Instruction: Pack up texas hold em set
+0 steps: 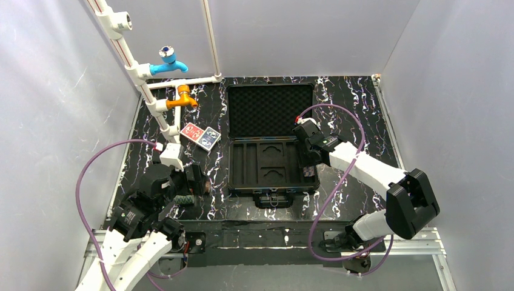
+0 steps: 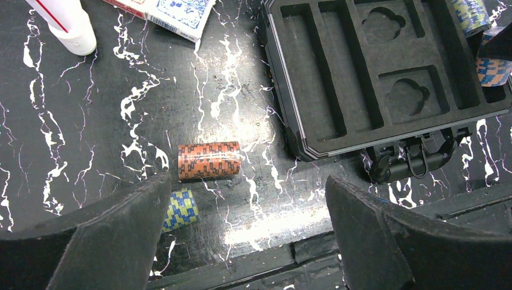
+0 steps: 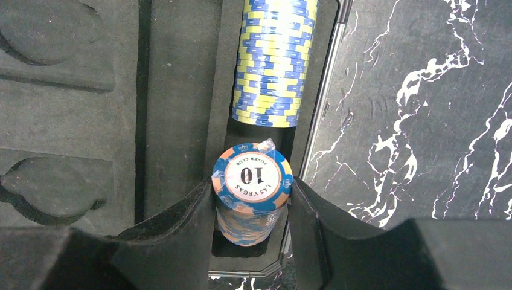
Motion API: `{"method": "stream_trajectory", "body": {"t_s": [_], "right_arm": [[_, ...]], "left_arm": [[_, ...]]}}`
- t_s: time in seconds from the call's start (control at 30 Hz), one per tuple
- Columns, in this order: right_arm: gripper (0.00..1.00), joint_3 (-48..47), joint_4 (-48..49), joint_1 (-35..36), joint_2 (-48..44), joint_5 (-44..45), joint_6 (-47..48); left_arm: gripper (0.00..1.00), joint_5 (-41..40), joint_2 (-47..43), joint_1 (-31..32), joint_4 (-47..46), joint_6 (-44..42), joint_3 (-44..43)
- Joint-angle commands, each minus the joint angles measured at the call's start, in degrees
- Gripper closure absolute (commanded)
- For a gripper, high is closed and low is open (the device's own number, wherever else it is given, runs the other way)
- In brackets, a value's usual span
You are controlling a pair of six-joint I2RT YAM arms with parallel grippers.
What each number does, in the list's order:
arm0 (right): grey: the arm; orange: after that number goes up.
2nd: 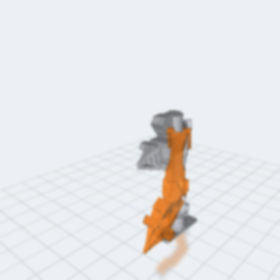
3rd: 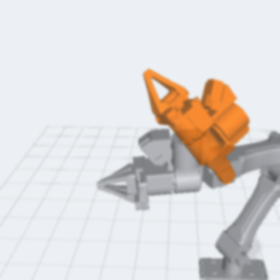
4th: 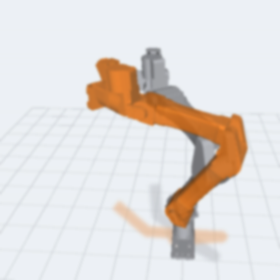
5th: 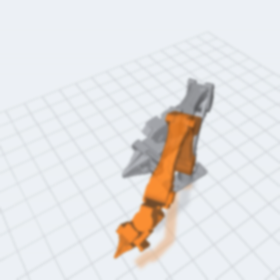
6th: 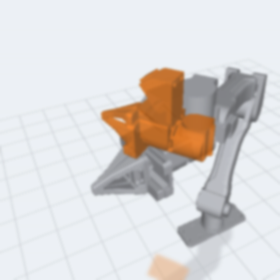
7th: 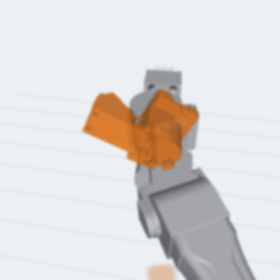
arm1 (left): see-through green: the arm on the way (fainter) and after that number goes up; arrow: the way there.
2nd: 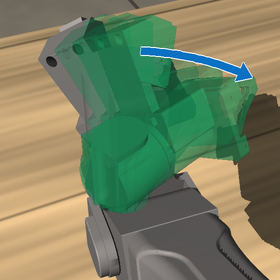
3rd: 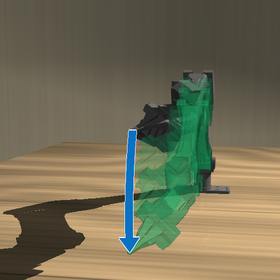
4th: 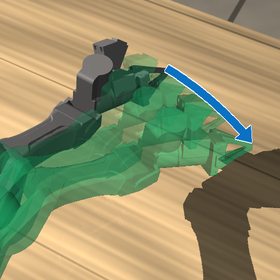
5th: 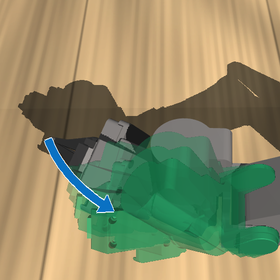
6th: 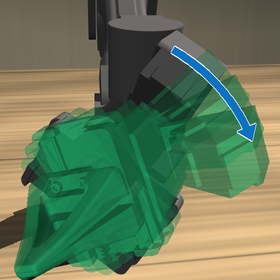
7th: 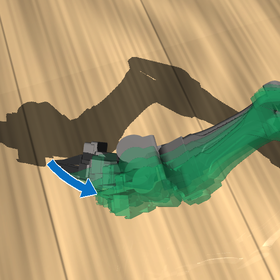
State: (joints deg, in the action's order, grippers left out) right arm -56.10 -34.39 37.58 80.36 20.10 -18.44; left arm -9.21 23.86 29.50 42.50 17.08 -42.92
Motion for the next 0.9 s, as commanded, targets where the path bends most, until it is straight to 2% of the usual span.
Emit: {"method": "stream_trajectory", "body": {"t_s": [0.0, 0.1, 0.27, 0.5, 0.57, 0.7, 0.87], "right_arm": [[0.96, -2.95, 1.77, 0.21, -0.19, 2.9, -0.37], [0.92, -2.85, 1.77, 0.22, -0.37, 3.18, -0.52], [0.77, -2.97, 1.78, 0.26, -0.68, 3.66, -0.56], [0.45, -3.07, 2.03, 0.3, -2.05, 4.15, -0.55], [0.38, -3.06, 2.26, 0.3, -2.63, 4.31, -0.6], [0.32, -3.13, 2.31, 0.3, -3.72, 4.67, -0.31], [0.29, -3.27, 1.46, 0.3, -5.12, 4.56, -0.44]], "left_arm": [[0.01, -0.94, -0.42, 0.3, 1.01, -0.29, -1.39], [0.01, -1.07, -0.63, 0.3, 0.97, -0.21, -1.36], [0.01, -0.98, -0.31, 0.3, 1.01, -0.29, -1.38], [0.01, -1.01, -0.14, 0.34, 1.0, -0.29, -1.38], [0.01, -0.98, -0.09, 0.3, 1.01, -0.28, -1.38], [0.01, -0.92, 0.18, 0.3, 1.01, -0.29, -1.46], [0.01, -0.89, 0.23, 0.3, 1.01, -0.29, -1.47]]}}
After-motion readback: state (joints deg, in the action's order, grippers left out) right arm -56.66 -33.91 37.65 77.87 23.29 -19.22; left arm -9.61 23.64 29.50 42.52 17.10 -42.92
